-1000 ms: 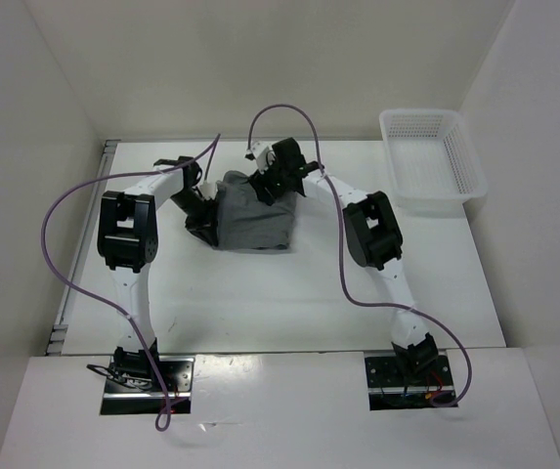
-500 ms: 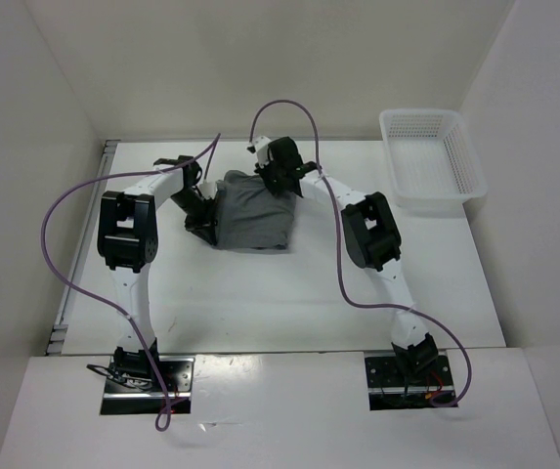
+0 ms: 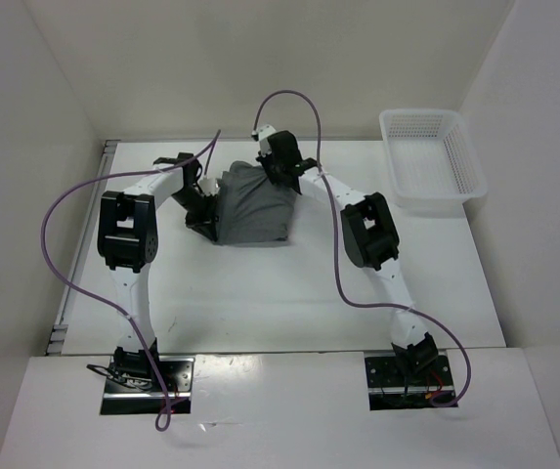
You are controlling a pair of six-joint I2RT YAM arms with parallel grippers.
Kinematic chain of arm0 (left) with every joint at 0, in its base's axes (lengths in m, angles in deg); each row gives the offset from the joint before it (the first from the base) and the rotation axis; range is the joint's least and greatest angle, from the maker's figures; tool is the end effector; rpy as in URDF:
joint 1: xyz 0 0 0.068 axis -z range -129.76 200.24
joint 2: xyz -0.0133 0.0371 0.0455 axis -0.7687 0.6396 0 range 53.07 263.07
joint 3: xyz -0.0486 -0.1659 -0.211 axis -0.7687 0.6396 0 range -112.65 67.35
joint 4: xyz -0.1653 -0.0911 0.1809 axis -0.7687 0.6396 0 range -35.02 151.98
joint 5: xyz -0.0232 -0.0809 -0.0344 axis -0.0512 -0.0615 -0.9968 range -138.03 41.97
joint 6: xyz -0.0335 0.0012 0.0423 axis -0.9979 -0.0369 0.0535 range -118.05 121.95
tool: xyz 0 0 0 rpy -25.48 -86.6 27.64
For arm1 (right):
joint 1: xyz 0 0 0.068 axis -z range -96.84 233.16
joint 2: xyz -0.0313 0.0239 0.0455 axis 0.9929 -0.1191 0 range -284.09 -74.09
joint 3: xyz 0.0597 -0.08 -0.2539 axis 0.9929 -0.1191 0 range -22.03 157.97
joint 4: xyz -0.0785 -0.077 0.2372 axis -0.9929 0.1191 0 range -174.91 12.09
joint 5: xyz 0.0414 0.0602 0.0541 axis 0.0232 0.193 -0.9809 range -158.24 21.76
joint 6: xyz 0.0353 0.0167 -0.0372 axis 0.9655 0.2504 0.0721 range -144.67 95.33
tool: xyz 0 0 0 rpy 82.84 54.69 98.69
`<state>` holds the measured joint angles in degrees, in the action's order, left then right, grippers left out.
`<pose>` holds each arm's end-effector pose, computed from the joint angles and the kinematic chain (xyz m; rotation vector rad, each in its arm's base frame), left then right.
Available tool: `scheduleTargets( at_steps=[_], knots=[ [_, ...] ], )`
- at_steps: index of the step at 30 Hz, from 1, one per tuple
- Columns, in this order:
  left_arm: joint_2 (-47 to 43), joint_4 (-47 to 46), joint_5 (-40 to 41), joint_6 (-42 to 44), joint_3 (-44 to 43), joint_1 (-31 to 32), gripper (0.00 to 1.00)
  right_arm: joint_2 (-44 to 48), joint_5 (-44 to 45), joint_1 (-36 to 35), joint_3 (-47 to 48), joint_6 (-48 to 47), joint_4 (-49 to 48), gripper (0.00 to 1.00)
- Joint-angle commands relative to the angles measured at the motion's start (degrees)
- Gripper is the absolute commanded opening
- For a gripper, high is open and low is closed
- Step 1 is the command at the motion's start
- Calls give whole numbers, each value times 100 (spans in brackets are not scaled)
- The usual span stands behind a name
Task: Fold and stack the shorts
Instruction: Fold the shorts
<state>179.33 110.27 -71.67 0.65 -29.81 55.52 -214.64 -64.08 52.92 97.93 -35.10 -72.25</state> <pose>0.4266 -0.0537 0.1534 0.1351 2.9996 -0.6359 0.4902 0.2827 0.1913 -0.7081 2.0322 0.1228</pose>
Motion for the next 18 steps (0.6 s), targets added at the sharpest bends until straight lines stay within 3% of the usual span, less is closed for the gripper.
scheduleTargets(
  at_steps=[1, 2, 6, 13, 18],
  knots=[
    [-22, 219, 246, 130, -180, -36, 2, -122, 350, 150, 150, -283, -529, 4],
    [-22, 219, 246, 130, -267, -36, 23, -122, 70, 150, 81, -527, -528, 21],
    [-92, 219, 114, 130, -785, -97, 62, 159, -249, 80, 27, -609, -397, 52],
    [-251, 158, 8, 130, -2621, -291, 83, 1107, -460, 80, -59, -556, -195, 60],
    [793, 148, -185, 130, -3694, -80, 87, 2012, -934, 19, -1034, -1081, 52, 61]
  ],
)
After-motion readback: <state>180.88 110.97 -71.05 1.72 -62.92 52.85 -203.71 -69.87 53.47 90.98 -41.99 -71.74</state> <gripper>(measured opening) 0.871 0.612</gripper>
